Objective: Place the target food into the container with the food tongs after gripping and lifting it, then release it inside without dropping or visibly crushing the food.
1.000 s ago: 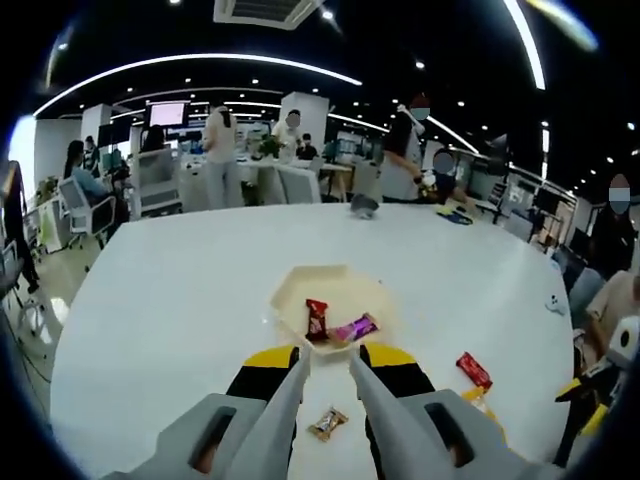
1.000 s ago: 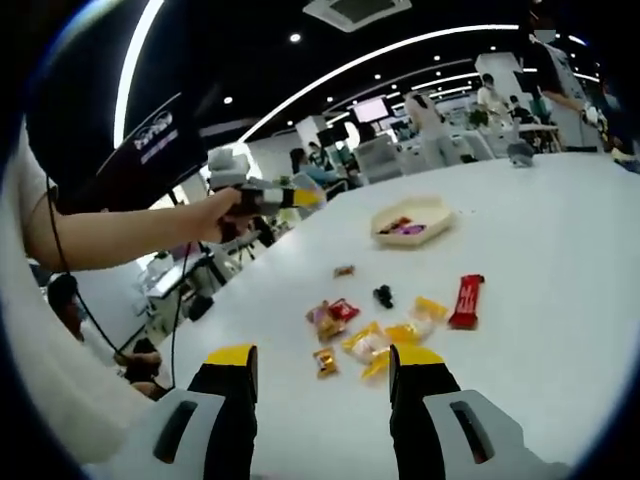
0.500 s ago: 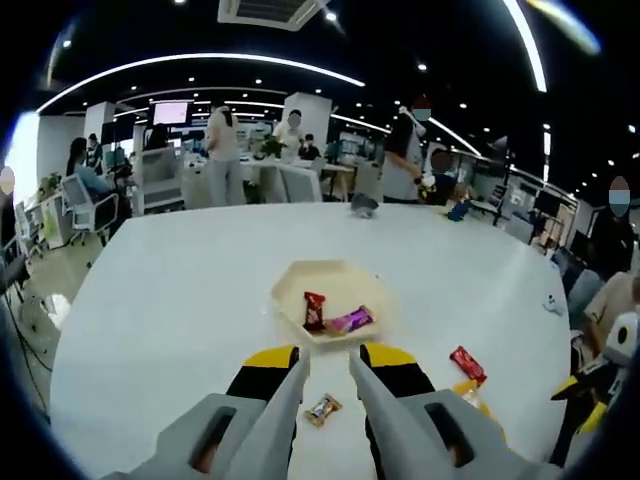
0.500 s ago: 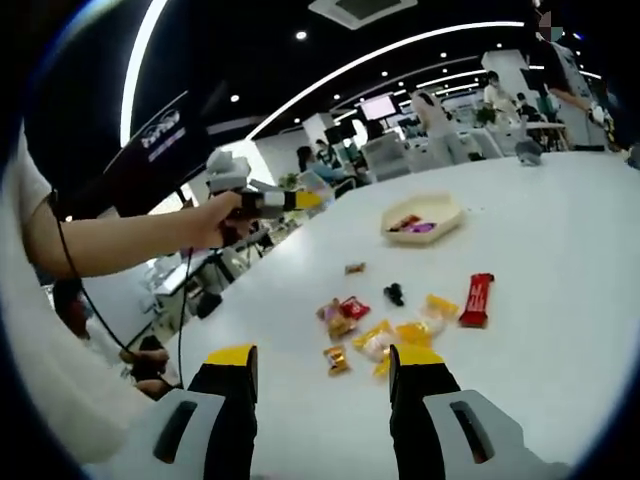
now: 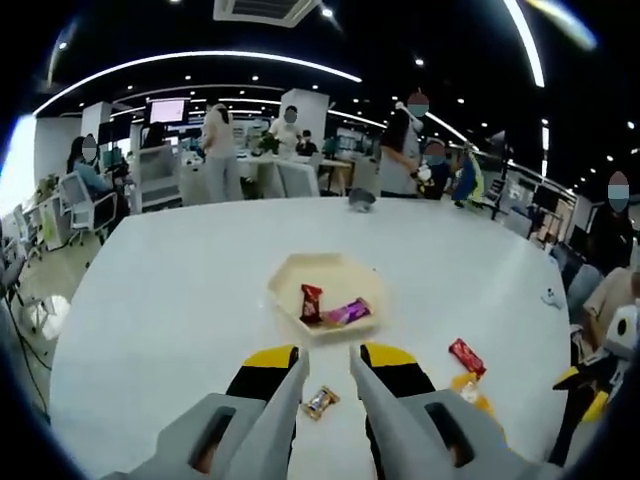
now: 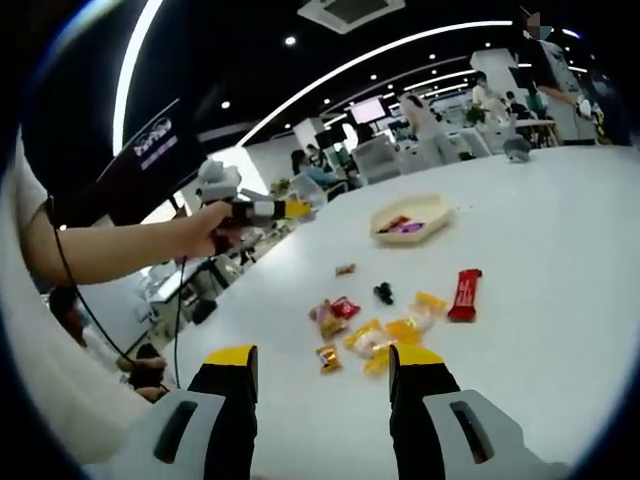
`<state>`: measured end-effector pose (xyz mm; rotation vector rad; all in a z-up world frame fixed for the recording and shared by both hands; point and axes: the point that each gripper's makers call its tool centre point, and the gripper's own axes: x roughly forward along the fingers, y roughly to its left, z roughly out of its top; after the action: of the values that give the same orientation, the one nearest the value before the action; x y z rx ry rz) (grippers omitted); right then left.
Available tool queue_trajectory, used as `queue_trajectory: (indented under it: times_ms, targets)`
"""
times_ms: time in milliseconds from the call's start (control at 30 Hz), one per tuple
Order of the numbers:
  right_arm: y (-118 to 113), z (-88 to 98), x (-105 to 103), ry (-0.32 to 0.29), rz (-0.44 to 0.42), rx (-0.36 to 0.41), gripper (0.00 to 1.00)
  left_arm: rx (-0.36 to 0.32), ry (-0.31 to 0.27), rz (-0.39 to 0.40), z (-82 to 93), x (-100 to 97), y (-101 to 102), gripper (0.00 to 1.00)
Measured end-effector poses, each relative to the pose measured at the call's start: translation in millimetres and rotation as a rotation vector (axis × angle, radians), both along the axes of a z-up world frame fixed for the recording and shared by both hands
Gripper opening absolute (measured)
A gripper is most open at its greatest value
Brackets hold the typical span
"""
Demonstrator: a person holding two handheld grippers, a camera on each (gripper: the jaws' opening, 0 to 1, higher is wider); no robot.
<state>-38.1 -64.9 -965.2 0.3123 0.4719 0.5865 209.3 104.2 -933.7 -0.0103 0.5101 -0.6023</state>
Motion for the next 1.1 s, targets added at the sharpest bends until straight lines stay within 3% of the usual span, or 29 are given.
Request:
queue_trajectory:
  times_ms: [400, 1100]
  targets:
    - [-11.5, -1.9, -0.7, 0.001, -0.039, -0.004, 0.54, -0.018, 0.031, 0.012, -16.6, -8.4, 1.4, 0.23]
    - [-15.8, 0.2, 6.3, -0.010, -0.066, -0.008, 0.54, -0.018, 0.039, -0.004, -21.4, -8.5, 1.2, 0.23]
